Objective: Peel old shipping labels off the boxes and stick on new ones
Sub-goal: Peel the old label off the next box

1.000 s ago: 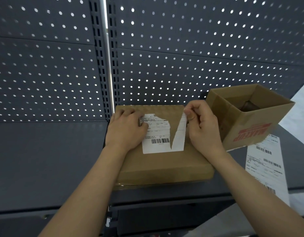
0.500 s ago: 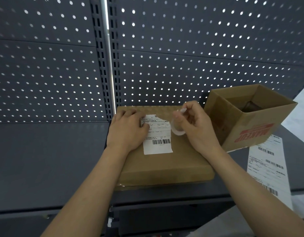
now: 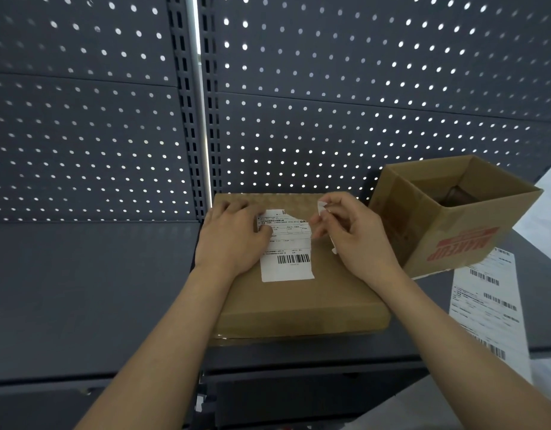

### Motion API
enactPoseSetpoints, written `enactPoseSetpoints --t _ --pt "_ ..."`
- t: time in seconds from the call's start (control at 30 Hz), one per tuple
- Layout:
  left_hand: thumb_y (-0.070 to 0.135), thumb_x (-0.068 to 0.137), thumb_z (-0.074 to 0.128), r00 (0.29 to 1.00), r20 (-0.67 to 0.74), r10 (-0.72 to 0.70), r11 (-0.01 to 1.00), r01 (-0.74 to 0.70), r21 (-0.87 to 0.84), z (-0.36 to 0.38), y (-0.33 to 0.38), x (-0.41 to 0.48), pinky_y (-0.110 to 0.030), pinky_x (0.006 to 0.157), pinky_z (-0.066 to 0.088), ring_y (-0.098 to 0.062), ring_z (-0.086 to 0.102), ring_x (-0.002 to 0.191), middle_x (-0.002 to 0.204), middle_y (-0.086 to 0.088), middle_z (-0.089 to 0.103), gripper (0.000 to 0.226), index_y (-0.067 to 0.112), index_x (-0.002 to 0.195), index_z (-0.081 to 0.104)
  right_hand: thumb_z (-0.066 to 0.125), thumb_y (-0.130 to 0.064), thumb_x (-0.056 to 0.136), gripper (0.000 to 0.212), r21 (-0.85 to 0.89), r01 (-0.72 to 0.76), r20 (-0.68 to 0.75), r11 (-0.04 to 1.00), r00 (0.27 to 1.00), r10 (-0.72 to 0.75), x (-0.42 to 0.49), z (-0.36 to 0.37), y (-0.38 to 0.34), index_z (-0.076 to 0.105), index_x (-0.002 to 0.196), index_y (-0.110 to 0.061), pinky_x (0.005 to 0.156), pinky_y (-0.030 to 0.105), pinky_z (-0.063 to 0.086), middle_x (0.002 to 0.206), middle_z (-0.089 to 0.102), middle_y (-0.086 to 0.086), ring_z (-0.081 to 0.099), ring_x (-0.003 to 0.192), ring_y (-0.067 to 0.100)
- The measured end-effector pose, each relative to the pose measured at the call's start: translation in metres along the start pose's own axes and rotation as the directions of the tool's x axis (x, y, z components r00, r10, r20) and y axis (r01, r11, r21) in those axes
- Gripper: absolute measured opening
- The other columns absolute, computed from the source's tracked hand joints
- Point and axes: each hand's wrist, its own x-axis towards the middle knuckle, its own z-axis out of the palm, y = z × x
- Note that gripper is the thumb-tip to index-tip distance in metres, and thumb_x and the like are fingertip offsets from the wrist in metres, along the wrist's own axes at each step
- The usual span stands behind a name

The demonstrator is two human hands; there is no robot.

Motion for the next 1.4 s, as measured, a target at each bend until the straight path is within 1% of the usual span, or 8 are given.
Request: enactPoseSetpoints --t 0.2,0.37,0.53,0.8,0.97,1.1,1.3,1.4 --pt "0.035 0.089 0.049 1.000 -0.003 0.006 1.000 -0.006 -0.001 0.001 -0.001 0.000 -0.042 0.112 0.029 -0.022 0.034 0.132 0.140 0.007 0.050 0.043 0.030 0.131 0.056 0.050 -0.016 0.101 0.015 0.014 0.017 -0.007 1.000 1.000 -0.017 0.002 -0.002 0.003 0.053 0.112 -0.025 0.059 0.040 0.049 0.086 0.069 -0.013 0.053 0.056 0.021" --pt "0.035 0.090 0.049 1.000 -0.006 0.009 1.000 -0.008 0.002 0.000 0.000 0.000 -0.042 0.112 0.029 -0.022 0.034 0.132 0.140 0.007 0.051 0.043 0.029 0.132 0.056 0.050 -0.015 0.101 0.026 0.018 -0.007 0.025 1.000 1.000 0.007 0.002 -0.003 0.005 0.053 0.127 -0.017 0.069 0.007 0.039 0.084 0.065 -0.010 0.056 0.071 -0.007" --pt "0.035 0.090 0.048 1.000 0.001 0.007 1.000 -0.007 0.006 0.000 -0.001 0.000 -0.041 0.112 0.028 -0.021 0.033 0.132 0.140 0.007 0.051 0.043 0.030 0.132 0.055 0.051 -0.016 0.100 0.033 0.046 -0.040 0.025 0.998 0.999 0.039 0.003 -0.004 0.006 0.053 0.132 -0.023 0.065 0.010 0.038 0.072 0.055 -0.017 0.048 0.066 0.001" --pt "0.035 0.089 0.049 1.000 0.005 0.014 1.000 -0.015 0.002 0.000 -0.002 0.001 -0.041 0.112 0.029 -0.022 0.035 0.131 0.139 0.007 0.052 0.043 0.029 0.131 0.057 0.053 -0.008 0.095 0.019 0.126 -0.099 0.005 0.987 0.995 0.099 0.003 -0.006 -0.001 0.058 0.100 -0.026 0.054 0.015 0.032 0.071 0.042 0.000 0.034 0.057 0.003" --pt "0.034 0.089 0.050 1.000 -0.005 0.019 1.000 -0.019 0.008 -0.001 -0.001 0.000 -0.041 0.112 0.029 -0.022 0.035 0.131 0.138 0.007 0.052 0.042 0.029 0.130 0.057 0.071 -0.019 0.088 0.022 0.133 -0.140 0.011 0.981 0.990 0.139 0.003 -0.006 0.000 0.054 0.103 -0.021 0.055 0.009 0.038 0.070 0.041 -0.019 0.049 0.057 -0.009" --pt "0.033 0.089 0.050 1.000 -0.004 0.017 1.000 -0.017 -0.005 -0.001 0.000 0.001 -0.041 0.112 0.028 -0.021 0.035 0.132 0.139 0.008 0.052 0.042 0.029 0.130 0.057 0.072 -0.032 0.087 0.020 0.070 -0.101 -0.016 0.992 0.995 0.102 0.004 -0.005 0.002 0.054 0.092 -0.026 0.057 0.012 0.035 0.065 0.047 -0.022 0.042 0.057 -0.001" --pt "0.034 0.090 0.050 1.000 0.005 0.013 1.000 -0.013 -0.005 -0.001 -0.001 0.001 -0.042 0.112 0.028 -0.022 0.035 0.132 0.139 0.007 0.051 0.041 0.028 0.130 0.057 0.062 -0.036 0.093 0.018 -0.019 -0.044 0.161 0.999 0.986 0.046 -0.005 -0.011 -0.001 0.053 0.080 -0.027 0.059 0.028 0.041 0.067 0.054 -0.004 0.046 0.058 0.009" --pt "0.033 0.090 0.049 1.000 0.008 0.025 1.000 -0.025 0.005 -0.001 -0.001 0.002 -0.042 0.111 0.030 -0.023 0.037 0.130 0.139 0.006 0.052 0.041 0.028 0.129 0.057 0.058 -0.028 0.096 0.009 -0.064 -0.015 0.264 0.998 0.964 0.031 -0.011 -0.015 -0.001 0.059 0.091 -0.036 0.065 0.023 0.046 0.077 0.063 -0.013 0.056 0.067 0.004"
